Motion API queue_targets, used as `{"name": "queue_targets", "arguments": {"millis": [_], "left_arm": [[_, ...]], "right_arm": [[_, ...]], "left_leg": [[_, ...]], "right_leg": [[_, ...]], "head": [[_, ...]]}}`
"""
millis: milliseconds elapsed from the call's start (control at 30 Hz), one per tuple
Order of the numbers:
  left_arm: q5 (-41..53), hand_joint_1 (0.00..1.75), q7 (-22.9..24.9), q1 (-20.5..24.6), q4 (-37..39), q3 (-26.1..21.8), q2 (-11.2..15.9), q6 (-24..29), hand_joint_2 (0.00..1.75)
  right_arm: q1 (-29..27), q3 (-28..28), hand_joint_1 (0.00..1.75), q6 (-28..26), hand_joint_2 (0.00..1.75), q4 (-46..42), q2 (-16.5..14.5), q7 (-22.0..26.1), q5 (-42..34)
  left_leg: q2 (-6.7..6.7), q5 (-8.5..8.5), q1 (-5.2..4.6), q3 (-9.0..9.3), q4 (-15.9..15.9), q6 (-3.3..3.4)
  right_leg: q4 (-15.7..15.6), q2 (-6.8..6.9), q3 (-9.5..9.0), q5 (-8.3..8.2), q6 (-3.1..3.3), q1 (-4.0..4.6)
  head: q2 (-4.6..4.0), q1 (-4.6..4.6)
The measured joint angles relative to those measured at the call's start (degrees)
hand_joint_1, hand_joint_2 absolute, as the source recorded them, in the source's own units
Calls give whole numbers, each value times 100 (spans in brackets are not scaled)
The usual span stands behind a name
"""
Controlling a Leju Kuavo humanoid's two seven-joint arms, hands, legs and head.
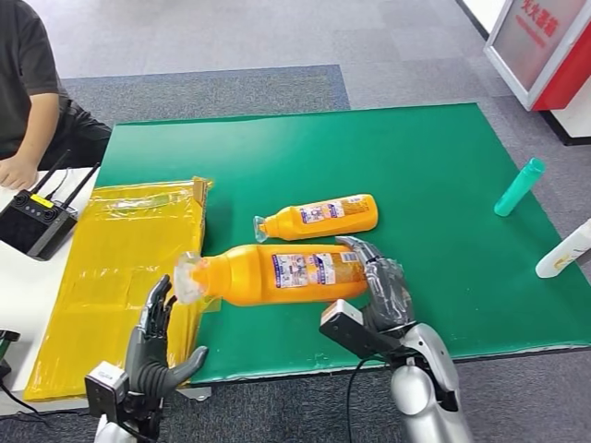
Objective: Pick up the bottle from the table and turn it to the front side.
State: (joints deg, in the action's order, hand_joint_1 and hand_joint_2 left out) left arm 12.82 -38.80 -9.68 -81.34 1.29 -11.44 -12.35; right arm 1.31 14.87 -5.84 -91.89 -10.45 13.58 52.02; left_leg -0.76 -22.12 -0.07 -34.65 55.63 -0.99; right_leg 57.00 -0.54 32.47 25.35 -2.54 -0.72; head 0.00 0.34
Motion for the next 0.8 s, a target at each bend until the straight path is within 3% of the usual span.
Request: {"name": "queue_targets", "arguments": {"millis": [800], "left_arm": [[-311, 0, 0, 496, 60, 739, 2, -647, 175]], "right_arm": [[393, 860, 175, -471, 175, 2061, -378, 393, -166]], "left_leg": [[0, 1, 0, 0, 0, 0]], "right_leg": [[0, 0, -1, -1, 0, 0]], "head": [[0, -1]]}}
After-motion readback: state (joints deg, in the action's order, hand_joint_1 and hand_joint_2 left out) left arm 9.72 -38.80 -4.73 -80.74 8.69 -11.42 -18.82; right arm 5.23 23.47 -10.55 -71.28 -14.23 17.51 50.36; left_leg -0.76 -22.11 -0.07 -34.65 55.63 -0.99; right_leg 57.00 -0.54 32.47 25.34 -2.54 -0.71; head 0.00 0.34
